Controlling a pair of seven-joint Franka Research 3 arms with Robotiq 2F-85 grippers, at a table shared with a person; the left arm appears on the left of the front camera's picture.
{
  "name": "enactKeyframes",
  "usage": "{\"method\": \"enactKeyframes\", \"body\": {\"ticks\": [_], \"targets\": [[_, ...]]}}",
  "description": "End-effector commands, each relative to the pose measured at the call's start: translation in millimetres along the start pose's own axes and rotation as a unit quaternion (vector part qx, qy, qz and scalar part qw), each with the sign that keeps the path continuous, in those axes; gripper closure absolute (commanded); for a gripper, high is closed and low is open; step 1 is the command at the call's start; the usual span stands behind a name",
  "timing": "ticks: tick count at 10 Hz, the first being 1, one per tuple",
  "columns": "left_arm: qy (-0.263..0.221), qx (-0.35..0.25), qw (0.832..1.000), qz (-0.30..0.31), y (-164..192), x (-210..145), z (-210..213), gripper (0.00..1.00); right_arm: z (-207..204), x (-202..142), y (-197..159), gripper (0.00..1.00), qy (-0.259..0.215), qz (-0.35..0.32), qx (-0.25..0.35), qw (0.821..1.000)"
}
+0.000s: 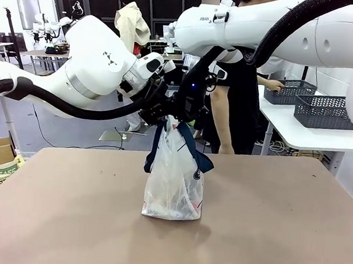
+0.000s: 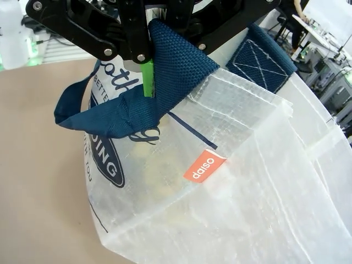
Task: Transfer purchased items from the store into the shopping bag.
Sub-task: Move the Reusable shopping bag to the right side of the table.
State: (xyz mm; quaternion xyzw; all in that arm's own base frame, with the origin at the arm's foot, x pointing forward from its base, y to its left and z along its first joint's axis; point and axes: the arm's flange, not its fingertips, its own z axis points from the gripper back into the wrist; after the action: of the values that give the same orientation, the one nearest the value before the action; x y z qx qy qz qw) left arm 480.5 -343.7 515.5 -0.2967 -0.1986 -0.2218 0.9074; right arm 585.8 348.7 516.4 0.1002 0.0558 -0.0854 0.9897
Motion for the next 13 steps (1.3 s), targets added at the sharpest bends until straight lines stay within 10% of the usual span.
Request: {"method": "enactKeyframes", "body": {"ticks": [1, 4, 9, 13], "targets": [[0.02, -0.007, 0.999, -0.023, 2.2, -2.2, -5.4, 0.0, 0.5, 3.5, 5.2, 1.0, 0.011, -0.012, 0.024, 1.0], [0.045, 0.034, 0.998, -0.018, 2.0, -3.3, -10.4, 0.0, 0.5, 1.8, 5.3, 1.0, 0.009, -0.006, 0.024, 1.0], [0.043, 0.059, 0.997, -0.02, -0.6, -2.9, -11.9, 0.95, -0.6, 1.6, 4.0, 1.0, 0.012, -0.006, 0.026, 1.0], [0.043, 0.077, 0.996, -0.023, -2.7, -5.0, -9.0, 1.0, -1.6, 1.0, 3.4, 1.0, 0.018, 0.0, 0.032, 0.999]]}}
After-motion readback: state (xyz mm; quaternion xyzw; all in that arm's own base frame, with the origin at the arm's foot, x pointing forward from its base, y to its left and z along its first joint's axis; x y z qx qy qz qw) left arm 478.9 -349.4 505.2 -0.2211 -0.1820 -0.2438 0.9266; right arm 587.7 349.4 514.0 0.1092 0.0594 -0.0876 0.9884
